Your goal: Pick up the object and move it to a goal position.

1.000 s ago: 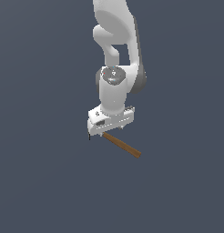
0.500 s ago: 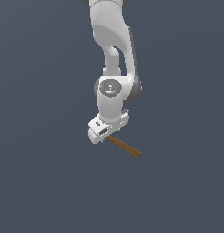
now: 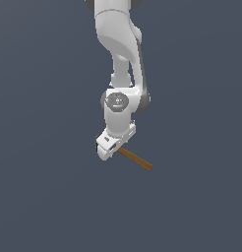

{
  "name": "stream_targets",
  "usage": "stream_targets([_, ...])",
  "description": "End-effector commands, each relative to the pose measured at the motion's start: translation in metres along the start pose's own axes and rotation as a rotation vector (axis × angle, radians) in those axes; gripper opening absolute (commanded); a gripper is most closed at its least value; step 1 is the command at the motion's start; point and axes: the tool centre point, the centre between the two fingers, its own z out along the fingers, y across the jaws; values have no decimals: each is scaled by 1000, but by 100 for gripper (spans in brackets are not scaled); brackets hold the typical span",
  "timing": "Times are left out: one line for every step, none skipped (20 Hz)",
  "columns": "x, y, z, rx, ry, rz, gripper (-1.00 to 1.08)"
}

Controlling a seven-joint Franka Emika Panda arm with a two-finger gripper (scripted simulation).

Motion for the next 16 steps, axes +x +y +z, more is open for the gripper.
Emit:
stream_targets([0,0,3,2,1,-21,100])
stream_targets([0,0,4,2,1,-25,100])
stream_targets([0,0,4,3,1,-29,100])
stream_targets([0,0,5,3,1,-31,100])
stream_targets([0,0,5,3,1,-31,100])
stream_targets([-1,0,4,3,1,-27,100])
stream_targets([-1,0,5,3,1,-27,100])
stream_targets([-1,0,6,3,1,-27,100])
stream_targets([-1,0,8,3,1,-27,100])
stream_targets([-1,0,10,3,1,-27,100])
stream_targets([-1,0,14,3,1,-27,100])
stream_targets([-1,0,18,3,1,-28,100])
stream_targets([-1,-1,23,3,1,-29,100])
stream_targets([-1,-1,28,3,1,-29,100])
stream_targets([-1,-1,34,3,1,-30,100])
stream_targets([-1,-1,39,3,1,-31,100])
